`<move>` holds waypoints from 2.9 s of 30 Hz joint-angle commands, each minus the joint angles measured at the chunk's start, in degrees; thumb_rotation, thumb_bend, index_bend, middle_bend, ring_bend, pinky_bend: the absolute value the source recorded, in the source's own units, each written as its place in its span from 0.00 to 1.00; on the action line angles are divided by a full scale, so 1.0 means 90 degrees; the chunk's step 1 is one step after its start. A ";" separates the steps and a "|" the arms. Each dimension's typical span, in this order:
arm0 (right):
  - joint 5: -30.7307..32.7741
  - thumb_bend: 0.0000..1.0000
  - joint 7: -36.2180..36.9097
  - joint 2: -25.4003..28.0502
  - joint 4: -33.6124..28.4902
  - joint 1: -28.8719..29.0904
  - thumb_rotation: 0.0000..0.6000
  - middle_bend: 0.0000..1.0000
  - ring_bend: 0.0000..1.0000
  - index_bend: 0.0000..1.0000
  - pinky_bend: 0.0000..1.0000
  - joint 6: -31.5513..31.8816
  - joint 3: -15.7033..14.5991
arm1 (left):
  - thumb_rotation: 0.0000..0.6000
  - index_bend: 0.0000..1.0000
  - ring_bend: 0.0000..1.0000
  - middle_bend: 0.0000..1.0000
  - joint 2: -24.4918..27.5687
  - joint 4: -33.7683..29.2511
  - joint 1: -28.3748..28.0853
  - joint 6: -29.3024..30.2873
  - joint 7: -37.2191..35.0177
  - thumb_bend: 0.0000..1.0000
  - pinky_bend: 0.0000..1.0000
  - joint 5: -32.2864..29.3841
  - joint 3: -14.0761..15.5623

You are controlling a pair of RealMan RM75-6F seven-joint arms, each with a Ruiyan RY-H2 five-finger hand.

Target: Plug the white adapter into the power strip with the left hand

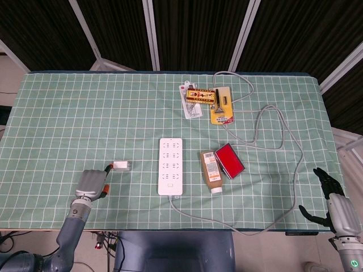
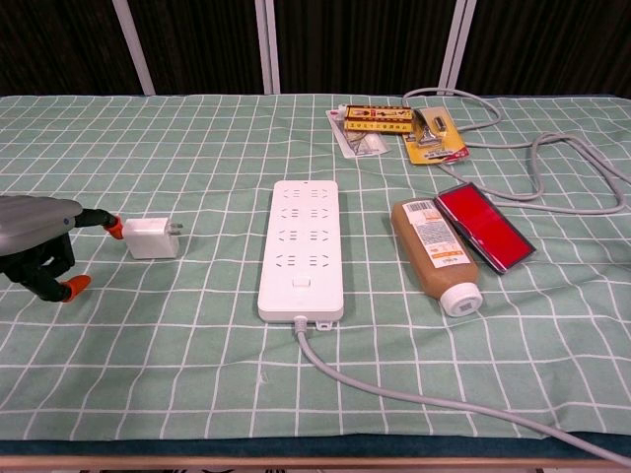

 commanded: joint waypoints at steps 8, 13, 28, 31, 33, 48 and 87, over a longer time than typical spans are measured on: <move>-0.0007 0.34 0.0007 0.0001 -0.0005 -0.0001 1.00 0.00 0.00 0.00 0.00 0.0002 -0.0001 | 1.00 0.20 0.87 0.90 -0.0077 -0.0241 -0.0097 0.0156 0.0067 0.43 0.93 0.0216 -0.0139; -0.0009 0.34 0.0005 0.0005 -0.0015 -0.0002 1.00 0.00 0.00 0.00 0.00 0.0004 -0.0001 | 1.00 0.20 0.87 0.90 -0.0129 -0.0259 -0.0195 0.0136 0.0152 0.43 0.93 0.0175 -0.0235; -0.0005 0.34 0.0008 0.0008 -0.0013 -0.0001 1.00 0.00 0.00 0.00 0.00 -0.0003 -0.0002 | 1.00 0.20 0.85 0.87 -0.0353 -0.0214 -0.0379 0.0181 0.0203 0.43 0.93 0.0224 -0.0380; -0.0011 0.34 0.0007 0.0008 -0.0010 -0.0002 1.00 0.00 0.00 0.00 0.00 0.0001 -0.0003 | 1.00 0.20 0.83 0.79 -0.0262 -0.0340 -0.0326 0.0274 0.0134 0.41 0.93 0.0361 -0.0350; -0.0012 0.34 0.0011 0.0007 -0.0011 -0.0004 1.00 0.00 0.00 0.00 0.00 0.0007 -0.0002 | 1.00 0.20 0.82 0.64 -0.0165 -0.0451 -0.0261 0.0388 0.0045 0.35 0.93 0.0530 -0.0327; 0.0031 0.34 0.0046 0.0018 -0.0033 0.0006 1.00 0.00 0.00 0.00 0.00 -0.0042 -0.0001 | 1.00 0.16 0.84 0.22 -0.0186 -0.0173 -0.0272 0.0405 -0.0203 0.31 0.93 0.0040 -0.0874; 0.0238 0.34 0.0223 0.0114 -0.0164 0.0037 1.00 0.00 0.00 0.00 0.00 -0.0226 0.0047 | 1.00 0.30 0.84 0.34 -0.1189 0.1205 -0.1138 -0.0350 0.0012 0.39 0.93 -0.1041 -0.1195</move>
